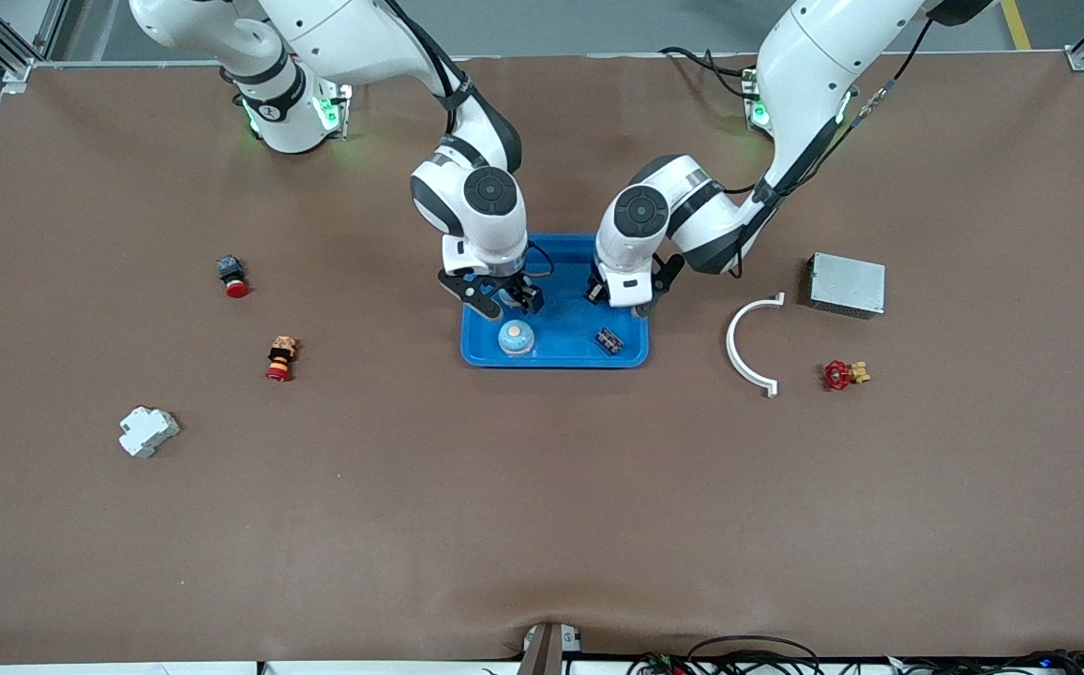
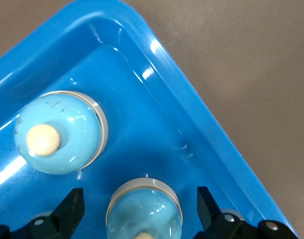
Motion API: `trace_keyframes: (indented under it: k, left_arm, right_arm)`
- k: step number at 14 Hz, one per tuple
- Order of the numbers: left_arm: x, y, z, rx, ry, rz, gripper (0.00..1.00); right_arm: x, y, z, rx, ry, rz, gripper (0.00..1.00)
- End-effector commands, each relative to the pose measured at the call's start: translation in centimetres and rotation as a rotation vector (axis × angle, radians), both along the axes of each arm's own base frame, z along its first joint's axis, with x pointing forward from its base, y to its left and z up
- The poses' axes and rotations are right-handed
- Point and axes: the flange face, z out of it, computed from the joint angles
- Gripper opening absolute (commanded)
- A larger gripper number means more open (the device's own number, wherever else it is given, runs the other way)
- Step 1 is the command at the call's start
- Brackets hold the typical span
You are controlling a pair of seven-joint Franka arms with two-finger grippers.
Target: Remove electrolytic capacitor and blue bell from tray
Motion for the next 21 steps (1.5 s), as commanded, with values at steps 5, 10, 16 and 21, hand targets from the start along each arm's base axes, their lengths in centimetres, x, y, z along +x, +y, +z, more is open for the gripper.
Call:
trace_keyframes:
  k: [5,10,16,21]
  left_arm:
    - [3.7,1.3,6.5,0.059,-0.093,-0.003,0.00]
    - [7.7,6.6,13.8,0.143,-0.118,-0.090,0.00]
    - [12.6,16.5,15.3,0.156,-0.095,-0.181,0.00]
    - [15.5,25.6,10.5,0.183,-0.057,-0.169,0.00]
  right_arm:
    - [-0.6,1.4,0.2,0.001,-0.008,-0.039,1.00]
    - [-1.2,1.8,-0.1,-0.001,-0.009,-0.027,0.77]
    - [-1.4,2.2,-0.1,0.008,-0.014,-0.020,0.00]
    - [-1.1,2.8,1.7,0.019,-0.018,-0.014,0.00]
